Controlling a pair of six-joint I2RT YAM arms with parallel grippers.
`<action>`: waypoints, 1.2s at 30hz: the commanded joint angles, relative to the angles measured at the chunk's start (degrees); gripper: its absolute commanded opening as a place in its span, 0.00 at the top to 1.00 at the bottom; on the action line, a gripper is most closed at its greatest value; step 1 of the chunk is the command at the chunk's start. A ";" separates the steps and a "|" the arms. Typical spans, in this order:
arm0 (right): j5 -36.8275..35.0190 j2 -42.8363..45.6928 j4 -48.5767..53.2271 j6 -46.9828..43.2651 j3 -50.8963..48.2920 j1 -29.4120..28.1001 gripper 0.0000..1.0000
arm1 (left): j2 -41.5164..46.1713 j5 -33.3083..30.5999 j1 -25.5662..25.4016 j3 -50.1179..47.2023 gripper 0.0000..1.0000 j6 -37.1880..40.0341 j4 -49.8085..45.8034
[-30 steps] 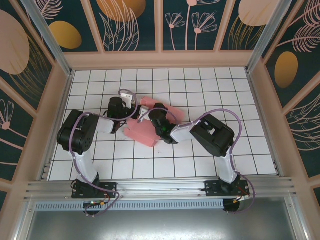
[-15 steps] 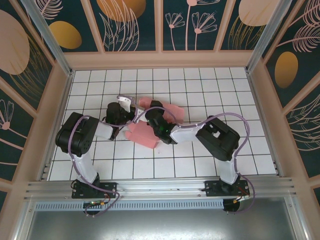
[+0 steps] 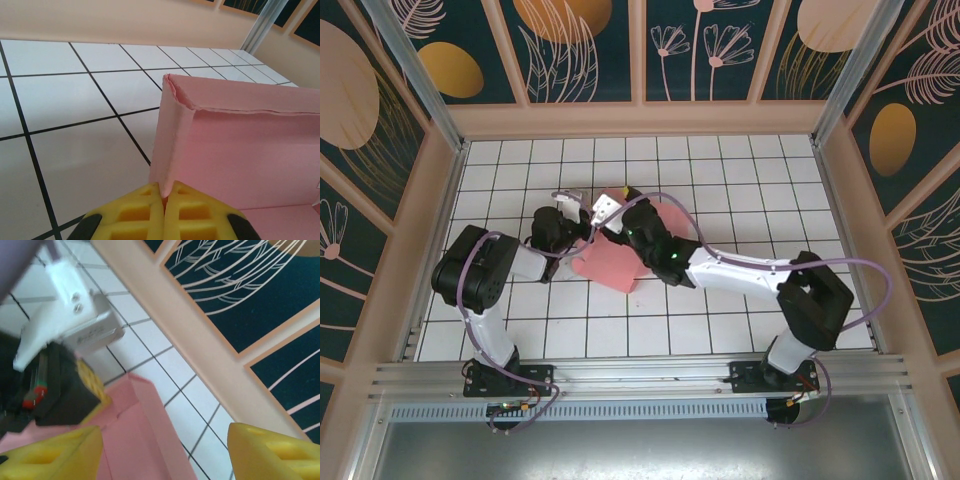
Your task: Fold the paper box
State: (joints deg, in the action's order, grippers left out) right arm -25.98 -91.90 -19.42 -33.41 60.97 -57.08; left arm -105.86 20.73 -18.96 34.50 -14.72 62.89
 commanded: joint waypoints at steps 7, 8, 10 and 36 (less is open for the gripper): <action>17.34 5.69 8.57 34.96 7.75 14.02 0.33 | -0.28 -5.23 -4.35 -4.35 1.00 5.26 12.40; 20.46 5.09 10.69 38.42 9.15 16.16 0.33 | -0.36 -6.13 -4.83 -4.57 1.00 5.67 12.78; 27.48 2.56 16.16 43.92 12.93 19.88 0.33 | -0.56 -8.84 -6.08 -5.41 1.00 6.31 14.22; 60.47 -21.62 28.82 49.14 23.00 24.65 0.33 | -11.10 -19.08 -11.71 -12.17 1.00 11.21 27.10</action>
State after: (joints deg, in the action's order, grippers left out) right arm 29.76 -111.55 10.48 15.18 82.26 -32.60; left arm -115.15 2.22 -30.39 21.76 -5.74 89.36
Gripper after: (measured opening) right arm 0.672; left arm 0.041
